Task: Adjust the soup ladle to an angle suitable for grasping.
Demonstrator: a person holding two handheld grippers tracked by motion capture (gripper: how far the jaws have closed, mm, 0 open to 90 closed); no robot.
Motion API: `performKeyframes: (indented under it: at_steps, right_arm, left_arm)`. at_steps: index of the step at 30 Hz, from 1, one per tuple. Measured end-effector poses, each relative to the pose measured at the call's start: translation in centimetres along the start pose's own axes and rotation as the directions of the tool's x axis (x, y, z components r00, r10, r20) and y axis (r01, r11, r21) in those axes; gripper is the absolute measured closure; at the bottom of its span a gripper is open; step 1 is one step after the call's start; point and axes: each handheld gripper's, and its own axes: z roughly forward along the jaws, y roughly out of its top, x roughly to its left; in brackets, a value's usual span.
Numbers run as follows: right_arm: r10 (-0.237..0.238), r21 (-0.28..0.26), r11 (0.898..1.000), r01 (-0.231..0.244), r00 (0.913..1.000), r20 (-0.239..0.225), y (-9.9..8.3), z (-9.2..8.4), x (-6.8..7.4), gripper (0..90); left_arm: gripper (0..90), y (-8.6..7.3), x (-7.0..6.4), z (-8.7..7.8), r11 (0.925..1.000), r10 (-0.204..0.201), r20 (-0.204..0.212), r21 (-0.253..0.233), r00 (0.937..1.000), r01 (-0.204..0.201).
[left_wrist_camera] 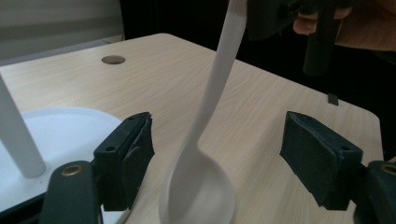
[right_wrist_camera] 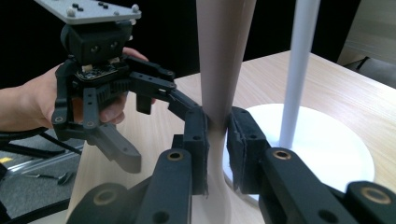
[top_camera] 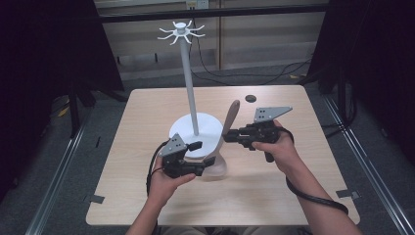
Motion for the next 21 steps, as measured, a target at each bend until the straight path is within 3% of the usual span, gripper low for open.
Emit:
performKeyframes:
  at_steps: [7,9,11,13,15,21]
  right_arm:
    - [-0.022,0.017,1.0,0.022,0.9995,-0.022,0.8,1.1,0.7,78.7]
    - [-0.026,0.018,0.999,0.026,0.9991,-0.035,1.0,1.4,0.9,78.8]
    - [-0.025,0.012,1.0,0.025,0.9988,-0.043,1.2,1.5,1.1,78.8]
    - [-0.027,0.008,1.0,0.027,0.9986,-0.046,1.4,1.5,1.2,78.7]
    - [-0.03,0.002,1.0,0.03,0.9986,-0.043,1.5,1.3,1.3,78.7]
    - [-0.035,-0.01,0.999,0.035,0.998,-0.053,1.8,1.0,1.4,78.8]
  left_arm:
    - [32.7,0.6,-0.1,1.5,0.9993,0.037,-0.011,-0.01,0.9993,-0.037]
    - [38.4,1.0,-0.2,1.9,0.9983,0.056,0.019,-0.019,0.9983,-0.055]
    - [46.9,1.2,-0.3,2.2,0.9986,0.043,0.041,-0.032,0.9982,-0.042]
    - [52.7,1.5,-0.4,2.1,0.9978,0.063,0.043,-0.023,0.9971,-0.062]
    - [61.9,1.7,-0.3,2.0,0.9988,0.046,0.056,-0.021,0.9974,-0.045]
    - [73.4,2.1,-0.3,1.8,0.9978,0.067,0.069,0.001,0.9954,-0.067]
